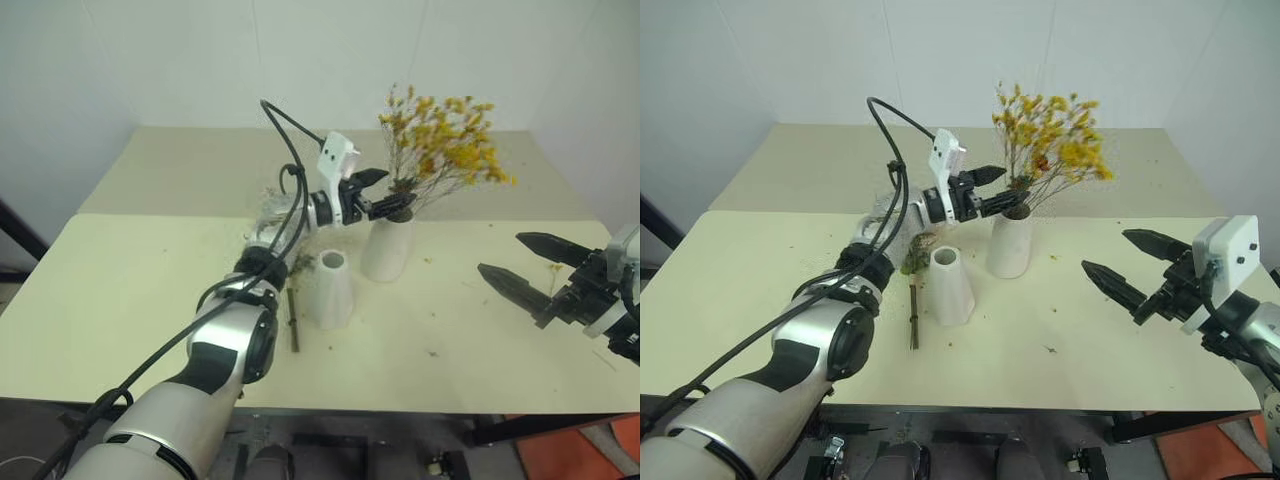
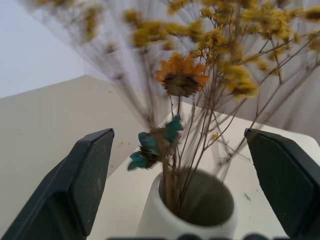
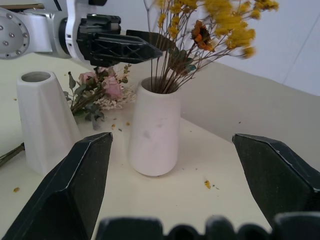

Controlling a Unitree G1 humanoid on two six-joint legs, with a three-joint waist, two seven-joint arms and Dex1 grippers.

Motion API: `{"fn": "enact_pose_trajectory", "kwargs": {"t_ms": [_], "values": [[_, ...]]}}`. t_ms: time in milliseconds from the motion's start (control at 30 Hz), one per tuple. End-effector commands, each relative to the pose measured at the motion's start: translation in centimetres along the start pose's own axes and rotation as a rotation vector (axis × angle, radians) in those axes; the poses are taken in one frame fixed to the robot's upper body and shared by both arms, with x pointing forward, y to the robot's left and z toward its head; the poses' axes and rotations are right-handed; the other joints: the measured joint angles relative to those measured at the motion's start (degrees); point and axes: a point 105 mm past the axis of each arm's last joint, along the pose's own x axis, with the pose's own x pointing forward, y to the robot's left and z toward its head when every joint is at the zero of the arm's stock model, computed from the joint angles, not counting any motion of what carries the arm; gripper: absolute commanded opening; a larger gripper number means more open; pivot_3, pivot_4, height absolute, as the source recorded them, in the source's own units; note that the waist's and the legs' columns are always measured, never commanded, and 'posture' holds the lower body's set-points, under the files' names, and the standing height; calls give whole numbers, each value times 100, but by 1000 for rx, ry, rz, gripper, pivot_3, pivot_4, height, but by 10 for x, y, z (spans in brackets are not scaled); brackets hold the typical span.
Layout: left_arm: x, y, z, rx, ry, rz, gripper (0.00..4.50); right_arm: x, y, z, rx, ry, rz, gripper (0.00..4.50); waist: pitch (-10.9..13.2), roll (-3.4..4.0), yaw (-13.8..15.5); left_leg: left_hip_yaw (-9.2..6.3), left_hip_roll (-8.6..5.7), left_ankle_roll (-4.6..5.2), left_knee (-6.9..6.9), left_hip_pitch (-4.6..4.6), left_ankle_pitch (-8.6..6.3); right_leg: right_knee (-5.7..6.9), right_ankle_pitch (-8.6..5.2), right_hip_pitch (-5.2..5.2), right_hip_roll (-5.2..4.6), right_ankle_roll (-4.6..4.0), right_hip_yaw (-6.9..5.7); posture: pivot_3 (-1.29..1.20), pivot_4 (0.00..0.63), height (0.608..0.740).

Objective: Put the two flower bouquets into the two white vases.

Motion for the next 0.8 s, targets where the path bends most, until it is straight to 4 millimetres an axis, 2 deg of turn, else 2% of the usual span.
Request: {"fn": "enact_pose_trajectory", "kwargs": {"t_ms": [33, 267, 467, 667, 800], "values": [[-23, 2, 20, 62, -9, -29, 4486, -1, -1, 10, -38, -37, 1, 4500, -1, 1, -15, 0, 1, 0, 0, 1, 0, 0, 0, 0, 0, 0, 0, 0, 150, 740], [-81, 13, 36, 57, 49, 57, 4486, 1, 1, 11, -41, -33, 45, 4500, -2, 3, -2, -2, 2, 0, 1, 3, 0, 5, 0, 0, 0, 0, 1, 0, 150, 740], [-126, 12, 38, 37, 187, 179, 4486, 1, 5, 11, -49, -16, 138, 4500, -3, 5, -1, -4, 5, 0, 2, 5, 0, 4, 0, 0, 0, 0, 0, 0, 150, 740], [-161, 3, 17, -101, 512, 356, 4486, 5, 14, 12, -64, 1, 261, 4500, -3, 5, -2, -4, 6, 0, 2, 10, 0, 6, 0, 3, 2, 0, 0, 0, 150, 740], [-169, -3, -3, -219, 684, 455, 4486, 11, 15, 17, -80, -5, 308, 4500, -3, 5, 9, -4, 6, 0, 2, 9, 0, 6, -1, 4, 1, 1, -1, 0, 150, 740]]}}
